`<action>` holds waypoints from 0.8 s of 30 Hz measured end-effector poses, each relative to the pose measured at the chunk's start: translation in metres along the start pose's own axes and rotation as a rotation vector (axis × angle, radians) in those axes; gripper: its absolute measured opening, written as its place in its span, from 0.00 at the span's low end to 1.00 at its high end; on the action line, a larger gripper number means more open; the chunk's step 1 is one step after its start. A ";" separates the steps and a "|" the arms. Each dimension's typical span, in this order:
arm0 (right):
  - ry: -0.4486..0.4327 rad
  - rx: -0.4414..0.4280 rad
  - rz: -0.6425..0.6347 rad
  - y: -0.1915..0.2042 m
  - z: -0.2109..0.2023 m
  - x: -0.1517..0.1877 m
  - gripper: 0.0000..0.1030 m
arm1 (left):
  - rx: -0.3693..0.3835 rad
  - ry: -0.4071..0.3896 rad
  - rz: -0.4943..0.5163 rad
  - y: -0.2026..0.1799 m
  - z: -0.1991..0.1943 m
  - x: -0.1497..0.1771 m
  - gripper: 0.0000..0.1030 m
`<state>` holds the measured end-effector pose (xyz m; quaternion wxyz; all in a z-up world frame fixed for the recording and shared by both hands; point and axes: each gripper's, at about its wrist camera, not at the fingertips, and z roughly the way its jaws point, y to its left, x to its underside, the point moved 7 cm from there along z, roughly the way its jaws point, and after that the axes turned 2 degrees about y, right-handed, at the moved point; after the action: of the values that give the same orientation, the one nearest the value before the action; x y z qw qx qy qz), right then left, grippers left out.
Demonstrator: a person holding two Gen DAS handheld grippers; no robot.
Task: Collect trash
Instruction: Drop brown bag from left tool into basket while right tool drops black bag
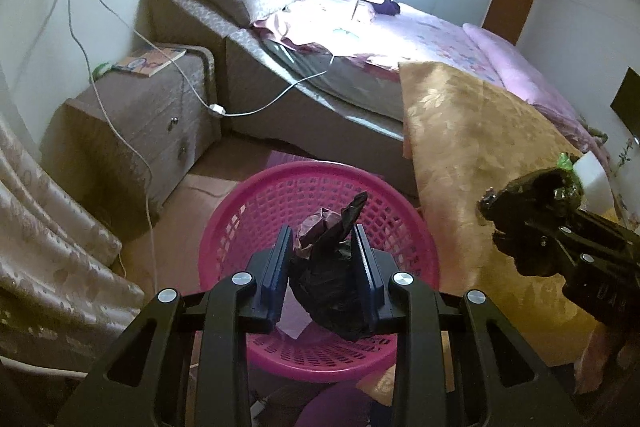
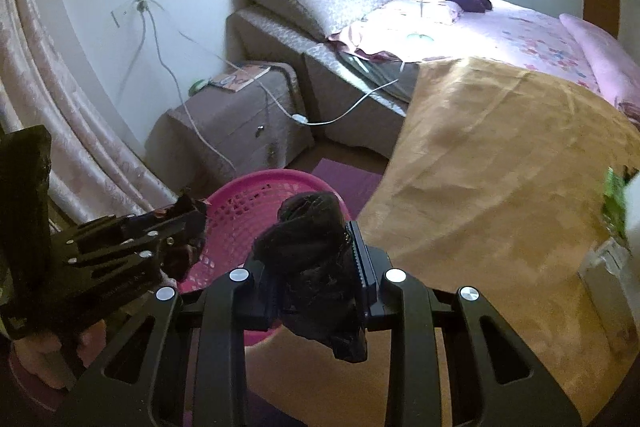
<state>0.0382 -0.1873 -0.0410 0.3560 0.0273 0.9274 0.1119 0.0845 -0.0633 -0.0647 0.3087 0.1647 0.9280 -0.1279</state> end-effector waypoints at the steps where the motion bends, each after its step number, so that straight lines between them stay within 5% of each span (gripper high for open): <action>1: 0.005 -0.005 -0.005 0.002 0.004 -0.001 0.27 | -0.004 0.002 -0.002 0.001 0.002 0.001 0.28; 19: 0.099 -0.054 -0.019 0.015 0.049 -0.005 0.28 | -0.039 0.079 -0.046 0.023 0.035 0.014 0.29; 24: 0.110 -0.060 0.000 0.012 0.054 -0.006 0.36 | -0.040 0.091 -0.055 0.025 0.036 0.017 0.34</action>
<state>0.0784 -0.1661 -0.0730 0.3053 0.0105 0.9417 0.1412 0.1004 -0.0489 -0.1063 0.2660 0.1386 0.9476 -0.1102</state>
